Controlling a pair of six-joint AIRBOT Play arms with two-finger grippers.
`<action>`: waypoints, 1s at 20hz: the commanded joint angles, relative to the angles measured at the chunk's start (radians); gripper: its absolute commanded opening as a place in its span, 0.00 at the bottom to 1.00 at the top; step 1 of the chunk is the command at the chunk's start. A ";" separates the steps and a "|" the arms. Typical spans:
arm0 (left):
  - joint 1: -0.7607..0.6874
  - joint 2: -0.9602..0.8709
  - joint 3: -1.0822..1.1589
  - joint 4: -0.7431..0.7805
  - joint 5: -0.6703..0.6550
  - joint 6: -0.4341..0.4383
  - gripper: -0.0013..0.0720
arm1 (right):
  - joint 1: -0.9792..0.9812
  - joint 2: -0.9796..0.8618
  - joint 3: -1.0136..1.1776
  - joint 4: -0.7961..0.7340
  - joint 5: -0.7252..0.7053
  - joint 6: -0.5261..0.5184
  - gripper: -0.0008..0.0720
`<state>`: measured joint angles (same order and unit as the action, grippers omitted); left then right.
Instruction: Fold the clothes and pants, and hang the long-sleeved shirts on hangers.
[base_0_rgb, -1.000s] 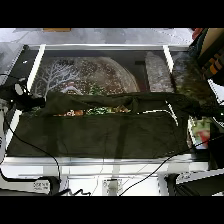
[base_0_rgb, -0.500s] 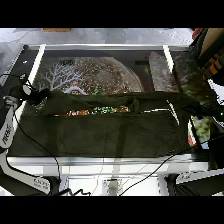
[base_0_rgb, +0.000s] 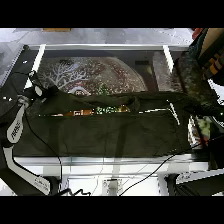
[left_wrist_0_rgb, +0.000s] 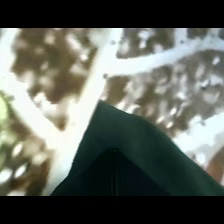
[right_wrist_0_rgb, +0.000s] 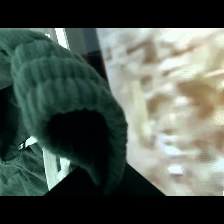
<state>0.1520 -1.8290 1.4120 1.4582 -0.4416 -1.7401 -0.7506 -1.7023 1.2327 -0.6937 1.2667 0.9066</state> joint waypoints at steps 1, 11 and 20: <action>-0.019 0.000 0.013 0.007 0.031 0.004 0.04 | 0.000 0.000 0.001 0.000 0.008 0.001 0.06; 0.001 0.093 0.386 0.105 -0.298 0.229 0.04 | 0.000 0.000 0.001 0.000 0.009 0.001 0.06; -0.010 -0.161 0.386 0.051 -0.495 0.178 0.96 | 0.001 0.000 0.001 0.000 0.004 0.001 0.06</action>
<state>0.1497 -1.9224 1.7950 1.5272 -0.8864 -1.5425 -0.7506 -1.7023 1.2327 -0.6933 1.2747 0.9077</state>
